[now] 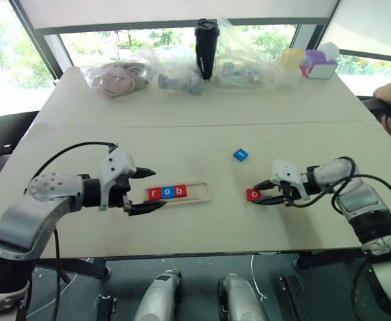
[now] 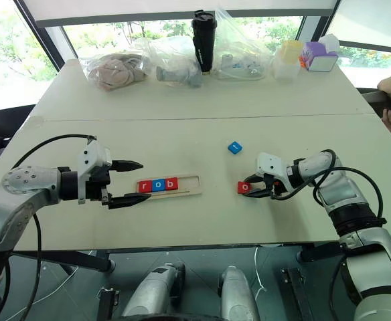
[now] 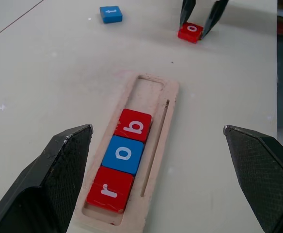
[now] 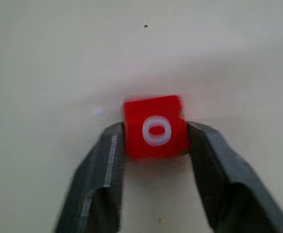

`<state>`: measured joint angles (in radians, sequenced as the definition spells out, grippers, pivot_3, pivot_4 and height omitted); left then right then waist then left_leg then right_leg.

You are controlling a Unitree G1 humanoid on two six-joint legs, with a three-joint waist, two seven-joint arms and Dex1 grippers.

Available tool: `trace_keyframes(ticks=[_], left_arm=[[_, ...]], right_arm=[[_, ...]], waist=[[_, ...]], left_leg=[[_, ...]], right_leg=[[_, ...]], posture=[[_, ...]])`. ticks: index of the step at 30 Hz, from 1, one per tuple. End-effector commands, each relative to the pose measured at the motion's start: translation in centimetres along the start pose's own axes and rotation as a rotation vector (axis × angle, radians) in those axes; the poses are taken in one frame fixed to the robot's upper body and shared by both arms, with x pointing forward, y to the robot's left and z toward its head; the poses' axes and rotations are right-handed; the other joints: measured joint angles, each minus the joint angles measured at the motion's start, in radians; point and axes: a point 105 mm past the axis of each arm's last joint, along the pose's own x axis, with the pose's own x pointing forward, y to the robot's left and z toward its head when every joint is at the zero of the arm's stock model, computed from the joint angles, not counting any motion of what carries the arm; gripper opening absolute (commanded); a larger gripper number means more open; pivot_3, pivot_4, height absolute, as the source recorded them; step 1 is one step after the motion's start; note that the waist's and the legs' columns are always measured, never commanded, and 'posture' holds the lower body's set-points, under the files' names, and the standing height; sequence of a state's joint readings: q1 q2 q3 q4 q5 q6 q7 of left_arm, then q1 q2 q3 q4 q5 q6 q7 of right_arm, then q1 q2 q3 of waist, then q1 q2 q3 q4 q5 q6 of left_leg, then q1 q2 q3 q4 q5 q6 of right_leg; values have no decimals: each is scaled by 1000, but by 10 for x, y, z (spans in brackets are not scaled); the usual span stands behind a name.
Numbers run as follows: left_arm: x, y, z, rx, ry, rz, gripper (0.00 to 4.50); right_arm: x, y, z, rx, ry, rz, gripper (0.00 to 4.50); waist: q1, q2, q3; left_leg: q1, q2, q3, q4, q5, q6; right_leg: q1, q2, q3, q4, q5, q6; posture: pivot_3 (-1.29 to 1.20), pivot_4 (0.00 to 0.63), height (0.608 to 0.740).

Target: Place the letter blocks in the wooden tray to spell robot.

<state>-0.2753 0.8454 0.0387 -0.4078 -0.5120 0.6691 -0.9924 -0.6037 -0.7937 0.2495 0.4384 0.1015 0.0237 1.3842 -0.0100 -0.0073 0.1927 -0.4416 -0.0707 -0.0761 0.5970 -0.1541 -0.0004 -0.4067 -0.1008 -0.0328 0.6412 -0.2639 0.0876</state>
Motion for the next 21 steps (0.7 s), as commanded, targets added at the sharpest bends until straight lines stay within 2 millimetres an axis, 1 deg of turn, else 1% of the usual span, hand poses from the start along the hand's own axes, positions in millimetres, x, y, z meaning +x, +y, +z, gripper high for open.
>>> trace_keyframes(ticks=[1,2,3,6,8,10,11,13,16,19,21], left_arm=[[-8,2,9,33,-18,29,4500],[-8,2,10,32,-18,31,4500],[-8,2,10,32,-19,33,4500],[-12,3,10,31,-13,40,4500],[-16,5,9,30,1,44,4500],[-17,4,5,36,34,34,4500],[-17,3,3,51,59,23,4500],[-16,3,3,68,73,15,4500],[-13,4,6,73,63,17,4500],[-14,5,4,74,71,20,4500],[-14,5,3,75,74,25,4500]], right_arm=[[-2,0,0,5,-2,2,1146],[-2,-1,3,12,-12,-2,1146],[-2,-3,10,26,-37,-12,1146],[3,-8,37,49,-113,-28,1146],[14,-11,61,33,-161,-45,1146],[27,-11,85,-36,-203,-55,1146],[36,-10,97,-79,-221,-50,1146],[49,-6,112,-116,-245,-26,1146],[65,-4,123,-142,-251,5,1146],[80,-4,131,-180,-235,29,1146],[84,-4,132,-191,-229,40,1146]], waist=[[0,0,0],[0,0,0],[0,0,0],[-1,0,0],[-6,0,0],[-10,0,0],[-8,0,0],[-5,0,0],[5,0,0],[3,0,0],[0,0,0]], left_leg=[[0,0,0,0,0,0],[0,0,0,0,0,0],[0,0,0,0,0,0],[0,0,0,0,0,0],[0,0,0,0,0,0],[0,1,1,0,0,0],[0,1,0,-1,0,-1],[0,2,0,-1,0,-1],[-1,1,-1,-1,0,-1],[-1,-1,0,0,0,-2],[-1,-2,0,0,0,-2]], right_leg=[[0,0,0,0,0,1],[0,0,0,0,1,1],[0,0,0,0,1,1],[-1,0,0,1,0,1],[-3,0,2,3,0,0],[-5,0,2,6,0,0],[-5,1,2,6,0,0],[-5,2,2,7,0,0],[-5,3,2,6,0,0],[-4,2,2,4,0,1],[-4,2,2,4,1,1]], posture=[[0,150,740],[0,150,740],[0,150,740],[0,150,740],[0,150,740],[0,150,740],[0,150,740],[0,150,740],[0,150,740],[0,150,740],[0,150,740]])
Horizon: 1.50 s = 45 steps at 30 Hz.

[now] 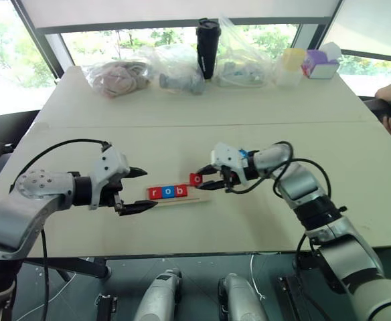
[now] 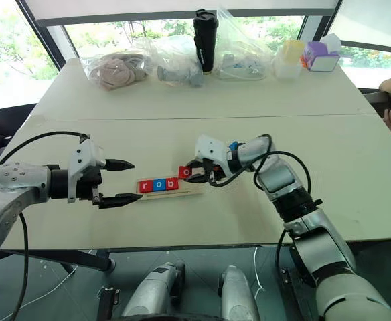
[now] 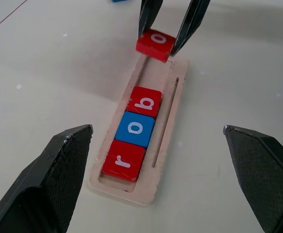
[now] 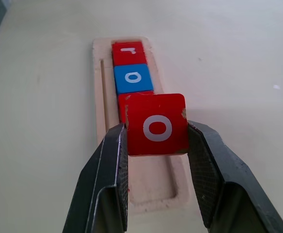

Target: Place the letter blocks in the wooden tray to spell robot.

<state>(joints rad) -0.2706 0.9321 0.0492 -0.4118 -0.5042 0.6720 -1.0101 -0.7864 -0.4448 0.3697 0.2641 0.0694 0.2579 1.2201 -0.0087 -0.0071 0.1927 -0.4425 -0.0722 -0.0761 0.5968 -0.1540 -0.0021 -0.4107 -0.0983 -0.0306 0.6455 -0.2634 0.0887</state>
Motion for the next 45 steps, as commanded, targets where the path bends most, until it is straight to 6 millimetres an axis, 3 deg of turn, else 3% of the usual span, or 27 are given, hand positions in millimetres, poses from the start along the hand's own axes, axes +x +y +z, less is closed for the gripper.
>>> trace_keyframes(ticks=[1,7,37,43,45], left_arm=[[-2,0,5,37,-6,14,4500],[-2,-2,3,21,-11,30,4500],[7,4,-4,8,-22,51,4500],[6,4,-7,5,-22,55,4500],[6,4,-7,5,-21,56,4500]], right_arm=[[3,-5,6,-55,14,4,1146],[11,-9,-9,-74,95,31,1146],[19,-4,-11,-60,92,79,1146],[17,-13,-3,-81,75,33,4256],[15,-17,3,-85,55,11,4483]], waist=[[-1,0,0],[-7,0,0],[-6,0,0],[-6,0,0],[-6,0,0]], left_leg=[[0,0,0,0,0,0],[1,1,0,-1,1,0],[1,1,0,-1,1,-1],[1,1,0,-1,1,-1],[1,1,0,-1,1,-1]], right_leg=[[0,0,0,0,0,0],[-1,1,0,3,1,1],[-1,2,0,4,1,1],[-1,2,0,4,1,1],[-1,2,0,4,1,1]], posture=[[0,150,740],[0,150,740],[0,150,740],[0,150,740],[0,150,740]])
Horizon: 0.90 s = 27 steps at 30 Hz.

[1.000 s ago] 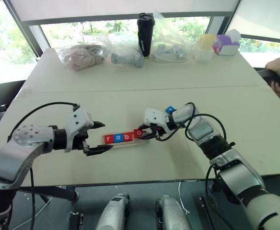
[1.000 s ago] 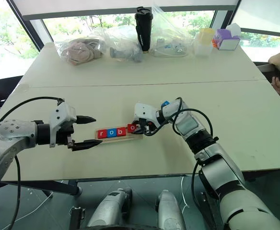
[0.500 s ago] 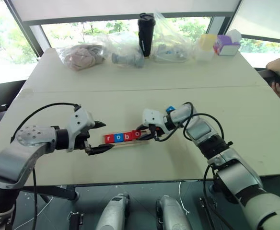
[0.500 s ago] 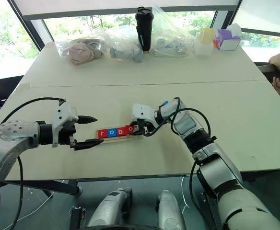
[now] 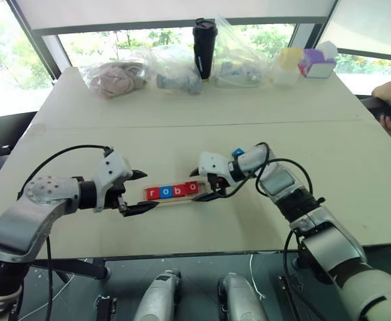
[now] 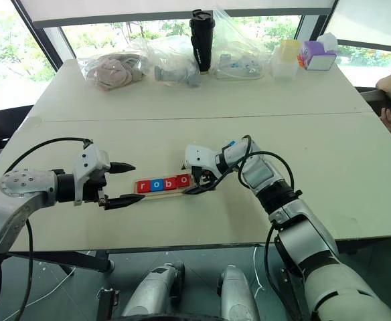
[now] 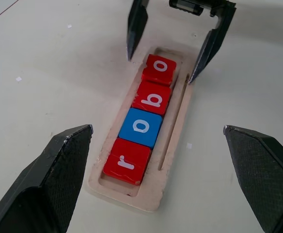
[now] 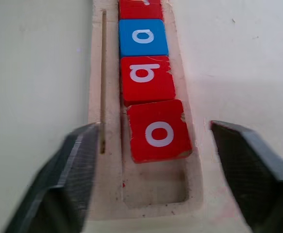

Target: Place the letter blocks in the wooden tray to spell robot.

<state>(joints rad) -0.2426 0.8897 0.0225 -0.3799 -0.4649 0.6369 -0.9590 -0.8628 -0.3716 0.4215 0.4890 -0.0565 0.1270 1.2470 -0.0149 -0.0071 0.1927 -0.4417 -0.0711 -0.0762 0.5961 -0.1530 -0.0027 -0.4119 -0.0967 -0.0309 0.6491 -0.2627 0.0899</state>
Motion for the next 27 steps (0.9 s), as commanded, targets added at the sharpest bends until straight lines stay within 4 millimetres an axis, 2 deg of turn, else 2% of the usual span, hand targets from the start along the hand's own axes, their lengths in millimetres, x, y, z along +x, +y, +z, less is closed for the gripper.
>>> trace_keyframes(ticks=[1,5,8,11,13,17,21,27], left_arm=[[-2,1,6,34,-24,10,4500],[-2,1,6,35,-29,12,4500],[-1,0,6,32,-30,12,4500],[0,0,5,30,-32,9,4500],[2,2,6,32,-35,6,4500],[3,2,9,41,-41,-9,4500],[1,-7,9,59,-20,-67,4500],[0,-10,12,58,-29,-62,4500]], right_arm=[[-10,-14,23,-45,-59,-63,4483],[-34,-33,33,23,-132,-190,4483],[-44,-27,30,61,-155,-198,4483],[-39,-20,29,108,-185,-188,4483],[-31,-26,26,138,-191,-248,4483],[-16,-38,4,111,-89,-343,4483],[-6,-40,3,113,-96,-332,4483],[-4,-44,1,105,-96,-330,4483]], waist=[[0,0,0],[2,0,0],[3,0,0],[2,0,0],[-3,0,0],[-4,0,0],[-2,0,0],[-1,0,0]], left_leg=[[0,0,0,0,0,0],[0,0,0,0,0,0],[0,0,0,0,0,0],[0,0,0,0,0,0],[0,0,0,0,0,0],[0,1,0,0,0,-1],[0,0,1,0,1,-1],[1,0,0,0,1,-1]], right_leg=[[0,0,0,0,0,0],[0,0,0,0,0,0],[0,0,0,0,0,0],[0,0,1,0,0,0],[0,0,1,0,0,0],[-1,0,1,1,0,0],[0,0,1,1,0,0],[0,0,1,1,0,0]], posture=[[0,150,740],[0,150,740],[0,150,740],[0,150,740],[0,150,740],[0,150,740],[0,150,740],[0,150,740]])
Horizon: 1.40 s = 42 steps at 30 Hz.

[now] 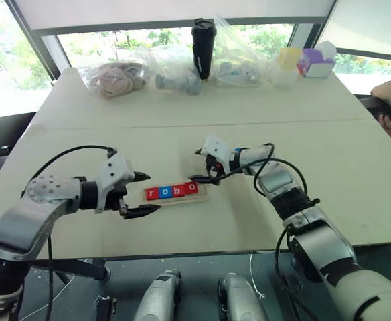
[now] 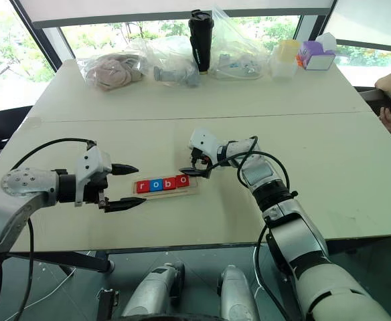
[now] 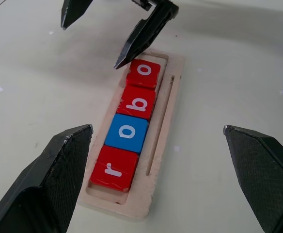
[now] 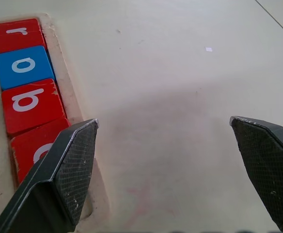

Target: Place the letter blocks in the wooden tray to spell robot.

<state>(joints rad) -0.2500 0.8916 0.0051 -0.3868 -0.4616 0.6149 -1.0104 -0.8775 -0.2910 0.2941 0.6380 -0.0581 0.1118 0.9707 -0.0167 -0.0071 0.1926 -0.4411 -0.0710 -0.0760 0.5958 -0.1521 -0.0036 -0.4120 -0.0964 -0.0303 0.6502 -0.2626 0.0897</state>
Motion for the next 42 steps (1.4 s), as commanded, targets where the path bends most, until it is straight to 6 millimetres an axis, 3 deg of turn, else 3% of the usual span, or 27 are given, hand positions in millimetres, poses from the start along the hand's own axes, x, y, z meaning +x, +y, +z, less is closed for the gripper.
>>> trace_keyframes(ticks=[1,11,14,17,20,24,27,34,42], left_arm=[[-1,-2,10,28,-22,4,4500],[1,-2,12,19,-30,16,4500],[2,-2,13,19,-33,15,4500],[2,-3,15,21,-37,12,4500],[1,-3,16,23,-39,11,4500],[1,-2,19,19,-49,13,4500],[2,-1,20,19,-53,11,4500],[4,3,25,39,-56,-11,4500],[1,9,30,62,-54,-3,4500]], right_arm=[[1,-3,11,-33,-28,2,4483],[-1,1,10,-46,-27,23,4483],[-8,-16,15,-38,-45,-59,4483],[-32,-51,29,-10,-98,-237,4483],[-54,-67,32,33,-124,-339,4483],[-93,-73,-3,148,-44,-499,4483],[-104,-69,-23,249,-6,-579,4483],[-101,-61,-44,340,7,-562,4483],[-81,-54,-46,373,-10,-487,4483]], waist=[[1,0,0],[-1,0,0],[0,0,0],[2,0,0],[4,0,0],[8,0,0],[5,0,0],[-3,1,0],[2,0,0]], left_leg=[[0,0,0,0,0,0],[0,0,0,0,0,0],[0,0,0,0,0,0],[0,0,0,0,0,0],[0,0,0,0,0,-1],[0,0,-1,-1,0,0],[0,0,0,-1,0,0],[1,2,1,0,1,0],[0,1,1,0,1,0]], right_leg=[[0,0,0,0,0,0],[0,0,0,0,0,0],[0,0,0,0,0,0],[0,0,0,0,0,0],[0,0,0,0,0,0],[0,0,1,0,0,0],[0,-1,1,0,0,0],[0,0,1,1,0,0],[1,0,0,0,0,0]], posture=[[0,150,740],[0,150,740],[0,150,740],[0,150,740],[0,150,740],[0,150,740],[0,150,740],[0,150,740],[0,150,740]])
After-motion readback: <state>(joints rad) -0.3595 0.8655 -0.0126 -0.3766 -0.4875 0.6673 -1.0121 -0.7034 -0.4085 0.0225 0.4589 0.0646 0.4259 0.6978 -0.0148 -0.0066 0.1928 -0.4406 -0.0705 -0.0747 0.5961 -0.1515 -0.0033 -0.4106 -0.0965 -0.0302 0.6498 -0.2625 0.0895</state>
